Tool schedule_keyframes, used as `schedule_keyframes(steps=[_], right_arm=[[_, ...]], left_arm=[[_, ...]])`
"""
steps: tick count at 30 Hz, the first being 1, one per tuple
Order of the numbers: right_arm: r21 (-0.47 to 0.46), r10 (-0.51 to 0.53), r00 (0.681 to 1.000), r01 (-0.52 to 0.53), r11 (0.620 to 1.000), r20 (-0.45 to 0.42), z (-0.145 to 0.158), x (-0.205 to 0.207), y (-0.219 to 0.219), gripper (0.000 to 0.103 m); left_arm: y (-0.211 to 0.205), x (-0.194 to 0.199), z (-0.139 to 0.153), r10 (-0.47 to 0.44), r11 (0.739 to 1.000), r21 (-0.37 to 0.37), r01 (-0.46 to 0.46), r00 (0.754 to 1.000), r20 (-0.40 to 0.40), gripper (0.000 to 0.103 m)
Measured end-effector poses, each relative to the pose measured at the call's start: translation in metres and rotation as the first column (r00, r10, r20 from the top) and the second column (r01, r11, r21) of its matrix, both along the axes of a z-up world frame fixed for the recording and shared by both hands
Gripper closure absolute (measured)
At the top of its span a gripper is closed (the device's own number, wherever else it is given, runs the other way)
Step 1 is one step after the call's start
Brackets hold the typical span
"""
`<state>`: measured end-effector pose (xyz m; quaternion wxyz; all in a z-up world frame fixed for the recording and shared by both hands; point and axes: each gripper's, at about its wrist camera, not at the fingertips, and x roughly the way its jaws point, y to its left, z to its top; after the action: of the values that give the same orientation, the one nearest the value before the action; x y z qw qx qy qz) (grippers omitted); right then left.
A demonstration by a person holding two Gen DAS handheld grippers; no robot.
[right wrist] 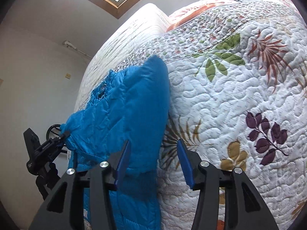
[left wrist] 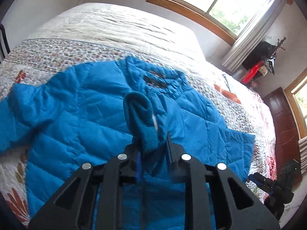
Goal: Fold large clothes
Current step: 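Fold the held sleeve across the jacket body with the right gripper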
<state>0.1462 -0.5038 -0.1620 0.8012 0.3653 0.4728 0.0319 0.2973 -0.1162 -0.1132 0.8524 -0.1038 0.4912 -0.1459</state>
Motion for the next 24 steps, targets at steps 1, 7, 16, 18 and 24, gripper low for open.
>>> schedule_keyframes(steps=[1, 7, 16, 18, 24], right_arm=[[0.002, 0.014, 1.0, -0.014, 1.0, -0.003, -0.002, 0.008, 0.006, 0.051], [-0.008, 0.078, 0.997, -0.078, 0.997, -0.025, -0.01, 0.051, 0.043, 0.051], [-0.194, 0.04, 0.979, -0.079, 0.978, -0.199, -0.034, 0.081, 0.062, 0.078], [-0.189, 0.033, 0.977, -0.074, 0.979, -0.211, -0.04, 0.081, 0.06, 0.079], [-0.223, 0.041, 0.98, -0.085, 0.971, -0.197, -0.024, 0.069, 0.059, 0.074]], left_arm=[[0.011, 0.003, 0.0, 0.027, 0.999, 0.018, -0.027, 1.0, 0.005, 0.084], [0.079, 0.02, -0.007, 0.146, 0.986, 0.079, -0.147, 0.989, 0.012, 0.084], [0.097, 0.042, -0.069, 0.143, 0.977, 0.168, -0.128, 0.987, -0.08, 0.077], [0.1, 0.043, -0.077, 0.14, 0.978, 0.17, -0.124, 0.986, -0.089, 0.072], [0.122, 0.046, -0.063, 0.16, 0.977, 0.159, -0.142, 0.981, -0.106, 0.052]])
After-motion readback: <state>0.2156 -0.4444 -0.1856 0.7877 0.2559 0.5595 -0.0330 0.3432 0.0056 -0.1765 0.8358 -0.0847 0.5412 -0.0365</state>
